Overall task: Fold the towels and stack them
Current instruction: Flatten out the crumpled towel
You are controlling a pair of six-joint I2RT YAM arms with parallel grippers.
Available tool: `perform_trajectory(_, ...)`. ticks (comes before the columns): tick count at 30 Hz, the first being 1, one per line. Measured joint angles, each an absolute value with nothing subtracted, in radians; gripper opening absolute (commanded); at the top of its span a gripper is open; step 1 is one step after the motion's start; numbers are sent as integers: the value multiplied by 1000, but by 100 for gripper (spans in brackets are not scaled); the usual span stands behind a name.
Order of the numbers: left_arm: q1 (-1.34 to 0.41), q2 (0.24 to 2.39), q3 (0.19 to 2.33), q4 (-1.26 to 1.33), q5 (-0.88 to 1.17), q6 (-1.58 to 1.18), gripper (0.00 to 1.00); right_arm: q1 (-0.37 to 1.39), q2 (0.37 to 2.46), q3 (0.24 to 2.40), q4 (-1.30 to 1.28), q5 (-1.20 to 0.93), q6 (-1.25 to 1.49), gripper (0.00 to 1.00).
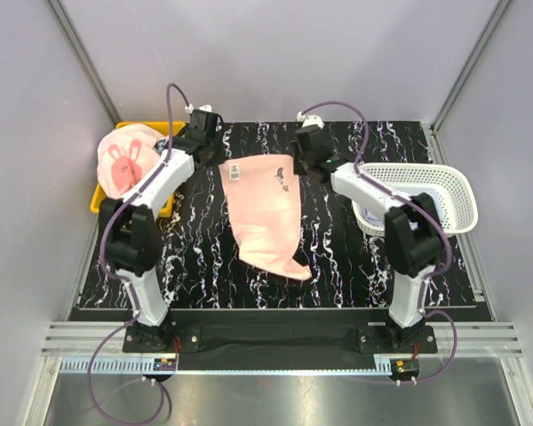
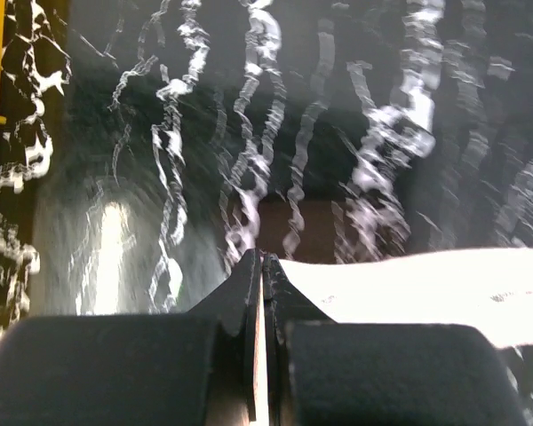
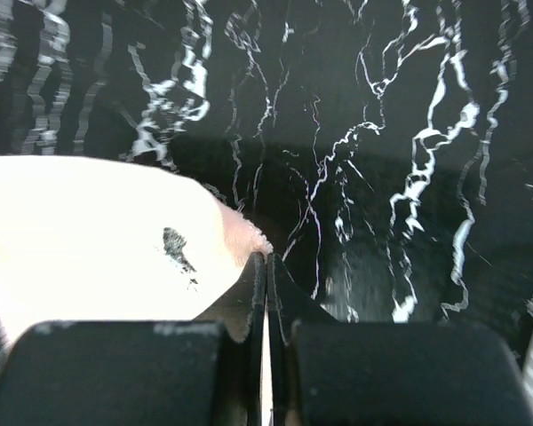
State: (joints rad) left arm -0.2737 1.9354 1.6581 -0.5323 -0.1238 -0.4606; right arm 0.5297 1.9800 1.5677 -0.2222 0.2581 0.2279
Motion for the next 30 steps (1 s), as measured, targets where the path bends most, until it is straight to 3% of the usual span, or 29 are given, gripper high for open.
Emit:
perform_trajectory(6, -360, 1607, 1508, -526, -148, -460, 0, 533, 1677, 1439, -253, 219, 235, 0)
perform_trajectory(13, -461, 1333, 1463, -572, -212, -451, 0, 627, 1391, 1428, -328, 226, 232, 0)
perform_trajectory(19, -551, 1148, 1465, -640, -228, -443, 0, 760, 1291, 1486, -455, 263, 219, 0)
perform_trajectory(30, -581, 992, 1580, -709, -194, -440, 0, 811, 1183, 1620, -601, 278, 216, 0)
